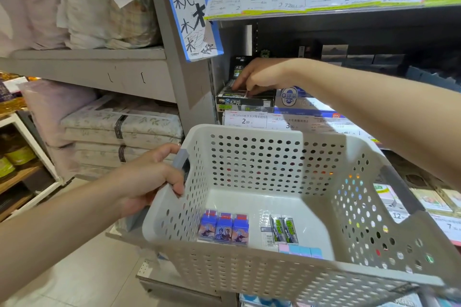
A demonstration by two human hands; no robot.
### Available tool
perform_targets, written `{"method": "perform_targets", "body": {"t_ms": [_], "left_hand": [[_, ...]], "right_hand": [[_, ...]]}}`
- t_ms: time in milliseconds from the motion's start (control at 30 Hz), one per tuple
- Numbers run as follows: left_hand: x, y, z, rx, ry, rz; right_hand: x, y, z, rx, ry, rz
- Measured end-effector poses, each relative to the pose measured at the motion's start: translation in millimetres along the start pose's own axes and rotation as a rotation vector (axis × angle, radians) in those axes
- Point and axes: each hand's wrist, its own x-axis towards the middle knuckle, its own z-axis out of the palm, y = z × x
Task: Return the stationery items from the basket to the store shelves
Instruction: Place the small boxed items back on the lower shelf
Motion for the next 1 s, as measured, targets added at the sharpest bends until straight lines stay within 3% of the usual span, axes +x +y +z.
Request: {"method": "perform_targets", "body": {"t_ms": [233, 333, 467, 633, 833, 1000], "left_hand": [[-2.2, 1.9, 1.1, 0.011, 0.019, 0.002], [-3.7, 2.1, -0.1, 0.012, 0.018, 0.004], [-6.2, -0.3, -3.0, 0.008, 0.022, 0.013], [-7.7, -1.9, -3.4, -0.006, 0.019, 0.018], [-7.6, -2.7, -1.3, -0.002, 0.047, 0.001], [-6.7, -2.4, 1.9, 0.031, 0.041, 0.011]], "right_hand": [[-9.8, -3.4, 3.0, -0.180, 0.062, -0.047], [-17.9, -5.7, 8.4, -0.359, 0.287, -0.187], [-56.3, -6.3, 23.8, -0.241, 0.595, -0.445], [-120.7, -6.2, 50.1, -0.332, 0.295, -0.441], [-130.9, 13.3, 94.6, -0.624, -0.408, -0.069], [-118.2, 43.2, 136.2, -0.755, -0.607, 0.146]]}}
